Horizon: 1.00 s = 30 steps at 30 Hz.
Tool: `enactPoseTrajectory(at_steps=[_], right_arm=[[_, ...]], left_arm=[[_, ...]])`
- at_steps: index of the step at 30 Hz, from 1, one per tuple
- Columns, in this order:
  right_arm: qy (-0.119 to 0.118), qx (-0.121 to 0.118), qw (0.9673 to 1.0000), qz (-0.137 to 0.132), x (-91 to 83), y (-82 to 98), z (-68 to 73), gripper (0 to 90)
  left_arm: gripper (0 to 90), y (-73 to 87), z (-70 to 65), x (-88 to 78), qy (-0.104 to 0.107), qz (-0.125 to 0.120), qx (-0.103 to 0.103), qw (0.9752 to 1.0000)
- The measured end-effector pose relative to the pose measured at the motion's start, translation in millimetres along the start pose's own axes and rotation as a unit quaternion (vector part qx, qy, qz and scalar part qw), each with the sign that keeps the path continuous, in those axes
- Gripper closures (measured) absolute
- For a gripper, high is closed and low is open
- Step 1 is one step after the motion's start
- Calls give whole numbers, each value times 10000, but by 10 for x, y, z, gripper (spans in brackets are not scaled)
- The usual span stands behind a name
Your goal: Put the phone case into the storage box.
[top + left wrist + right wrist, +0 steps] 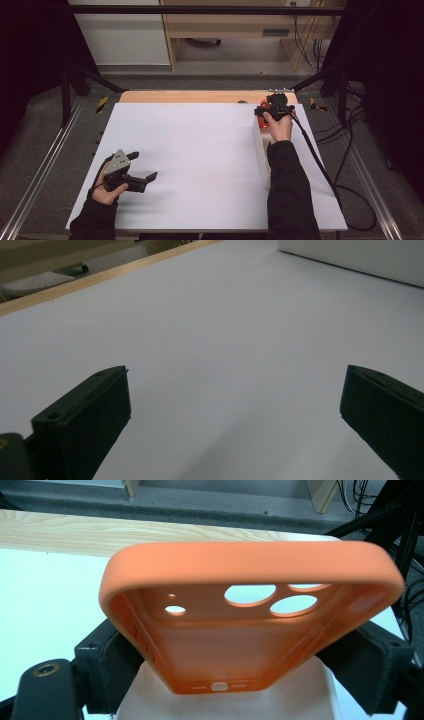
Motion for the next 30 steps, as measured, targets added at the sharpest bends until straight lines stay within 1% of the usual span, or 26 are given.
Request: enactPoseTrajectory(at_steps=[5, 11, 15, 20, 22, 24, 25, 26, 27, 30], right_arm=[[-2, 1, 10000, 10, 4, 5, -3, 153], [-17, -7, 9999, 101, 39, 41, -13, 151], [-34, 62, 9999, 82, 38, 45, -30, 151], [-58, 46, 9999, 90, 39, 46, -37, 147], [-118, 117, 9998, 117, 38, 42, -39, 126], [-184, 131, 9996, 156, 34, 36, -39, 100], [-186, 142, 9996, 148, 28, 28, -45, 70], [-186, 142, 9996, 148, 28, 28, -45, 70], [-241, 102, 9995, 159, 24, 25, -49, 30], [-266, 110, 9995, 129, 14, 19, -47, 21]], left_arm=[[0, 0, 0, 1, 2, 6, 5, 10000], [0, 1, 0, 1, 6, 5, 5, 10000], [0, 2, -1, 3, 10, 10, 10, 10000], [0, 3, -1, 4, 16, 16, 16, 10000], [0, 3, 0, 4, 13, 11, 9, 10000], [0, 4, 0, 4, 14, 14, 11, 10000], [0, 3, -1, 3, 18, 10, 13, 10000], [0, 3, -1, 3, 18, 10, 13, 10000], [0, 3, 0, 4, 18, 14, 14, 10000], [0, 4, -1, 5, 20, 17, 15, 10000]])
Point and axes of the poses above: each handheld gripper's, and its own axes: x roughly forward along the jaws, y roughly out of its underside, z roughly to its left, the point moved 2 cm from there along x, roughly forward along the jaws, and after that the axes turned 14 degrees about x, right-handed, at the moved point
